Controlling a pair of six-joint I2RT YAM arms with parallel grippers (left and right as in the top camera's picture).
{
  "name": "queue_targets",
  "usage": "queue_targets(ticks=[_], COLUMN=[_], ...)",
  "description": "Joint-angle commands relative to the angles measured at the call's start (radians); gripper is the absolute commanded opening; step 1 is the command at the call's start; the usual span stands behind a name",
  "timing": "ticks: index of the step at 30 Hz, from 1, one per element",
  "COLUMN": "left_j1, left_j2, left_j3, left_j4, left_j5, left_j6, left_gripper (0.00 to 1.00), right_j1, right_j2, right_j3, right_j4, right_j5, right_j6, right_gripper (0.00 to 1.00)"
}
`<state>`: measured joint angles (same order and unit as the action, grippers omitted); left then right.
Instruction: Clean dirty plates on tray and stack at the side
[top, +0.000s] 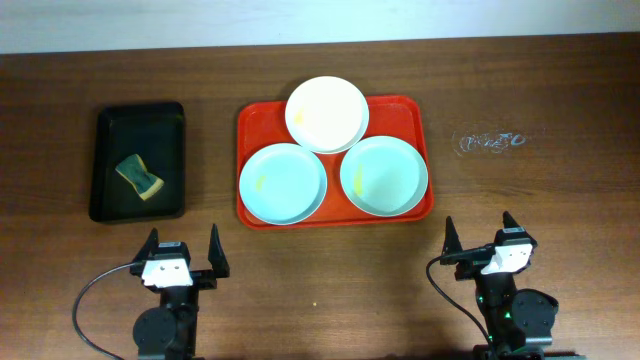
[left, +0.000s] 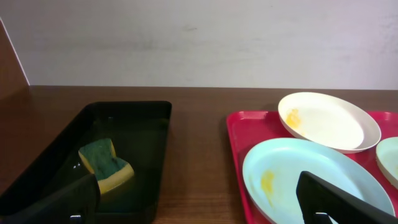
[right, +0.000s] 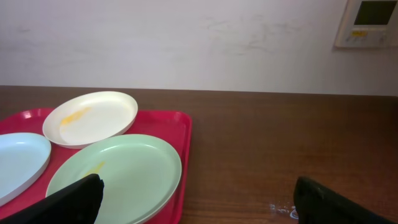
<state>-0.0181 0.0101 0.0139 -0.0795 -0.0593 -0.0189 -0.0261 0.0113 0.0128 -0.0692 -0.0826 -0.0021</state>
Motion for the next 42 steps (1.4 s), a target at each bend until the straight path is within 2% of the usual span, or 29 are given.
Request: queue_targets(ticks=[1,24,27,28,29,33,35,36,37,38,39,41,42], left_j1=[0.006,0.006,0.006,0.006,0.006,0.006,0.006,0.006,0.006,0.006,0.006,0.006,0.006], left_j2=[-0.005,-0.005,-0.005,-0.005,-0.005,-0.003,0.026,0.072,0.170,0.329,0.570,0.955,1.081], left_j3=[-0.005,-0.005,-0.005,-0.005,-0.005,-0.004,0.025,0.094,0.225,0.427,0.665,1.027,1.143], left_j4=[-0.001,-0.001,0.028,0.122,0.156,0.595,0.736,0.703,0.548,0.267,0.005,-0.336,-0.430], left_j5=[0.003,0.003,-0.056,0.143,0.239,0.249,0.167,0.105,0.045,0.025,0.027,0.029,0.020], left_j6=[0.015,0.015,0.011,-0.001,0.001,0.001,0.001,0.021,0.082,0.107,0.108,0.108,0.129], left_gripper=[0.99,0.99,0.99,0.99,0.99,0.99,0.99,0.99,0.99,0.99,0.99,0.99,0.99], right_j1=[0.005,0.005,0.005,0.005,0.005,0.005,0.005,0.005,0.005,0.005,0.005,0.005,0.005], right_j2=[-0.008,-0.008,-0.008,-0.008,-0.008,-0.008,-0.008,-0.008,-0.008,-0.008,-0.008,-0.008,-0.008], right_j3=[-0.007,-0.007,-0.007,-0.007,-0.007,-0.007,-0.007,-0.007,-0.007,-0.007,-0.007,-0.007,-0.007], right_j4=[-0.003,-0.003,-0.003,-0.003,-0.003,-0.003,-0.003,-0.003,-0.003,-0.003,-0.003,-0.003,-0.003], right_j5=[0.005,0.005,0.005,0.005,0.005,0.005,0.005,0.005,0.005,0.005,0.005,0.005,0.005], right_j6=[-0.002,-0.002,-0.002,-0.002,-0.002,-0.002,-0.002,-0.002,-0.002,-0.002,-0.002,-0.002,-0.002], right_gripper=[0.99,0.99,0.99,0.99,0.99,0.99,0.99,0.99,0.99,0.99,0.99,0.99,0.99])
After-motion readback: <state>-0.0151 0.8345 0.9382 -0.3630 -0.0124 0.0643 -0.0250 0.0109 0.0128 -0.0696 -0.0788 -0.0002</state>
